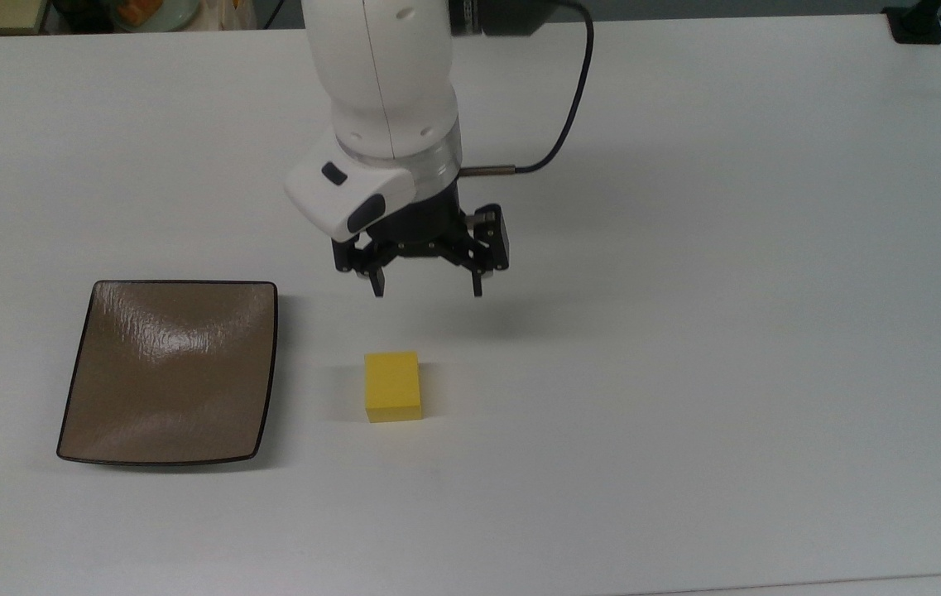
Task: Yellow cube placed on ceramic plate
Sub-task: 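Move the open gripper down over the yellow cube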
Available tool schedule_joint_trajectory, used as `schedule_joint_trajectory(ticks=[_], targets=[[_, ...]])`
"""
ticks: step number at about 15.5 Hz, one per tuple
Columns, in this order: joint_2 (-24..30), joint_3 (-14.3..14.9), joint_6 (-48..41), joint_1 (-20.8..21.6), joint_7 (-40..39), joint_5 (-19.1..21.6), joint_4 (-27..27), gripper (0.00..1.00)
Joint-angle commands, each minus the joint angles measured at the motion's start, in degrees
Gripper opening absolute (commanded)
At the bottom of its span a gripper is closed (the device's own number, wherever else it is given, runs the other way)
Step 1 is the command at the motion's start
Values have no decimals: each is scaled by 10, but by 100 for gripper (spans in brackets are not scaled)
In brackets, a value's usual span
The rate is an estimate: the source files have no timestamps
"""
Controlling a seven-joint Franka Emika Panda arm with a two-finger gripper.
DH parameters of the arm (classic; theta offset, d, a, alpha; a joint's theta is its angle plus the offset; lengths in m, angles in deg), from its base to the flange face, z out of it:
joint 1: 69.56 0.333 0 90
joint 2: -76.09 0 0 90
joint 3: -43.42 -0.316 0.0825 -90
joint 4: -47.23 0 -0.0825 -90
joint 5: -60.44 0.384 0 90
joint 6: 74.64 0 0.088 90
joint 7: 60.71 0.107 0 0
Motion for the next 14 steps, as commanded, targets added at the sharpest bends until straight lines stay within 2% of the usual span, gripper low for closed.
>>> schedule_joint_trajectory(ticks=[1, 7, 14], targets=[[-24, 6, 69, 4, 7, 14, -14, 100], [-38, 6, 170, -5, 3, 7, -57, 100], [-50, 6, 206, -12, 1, -24, -86, 100]])
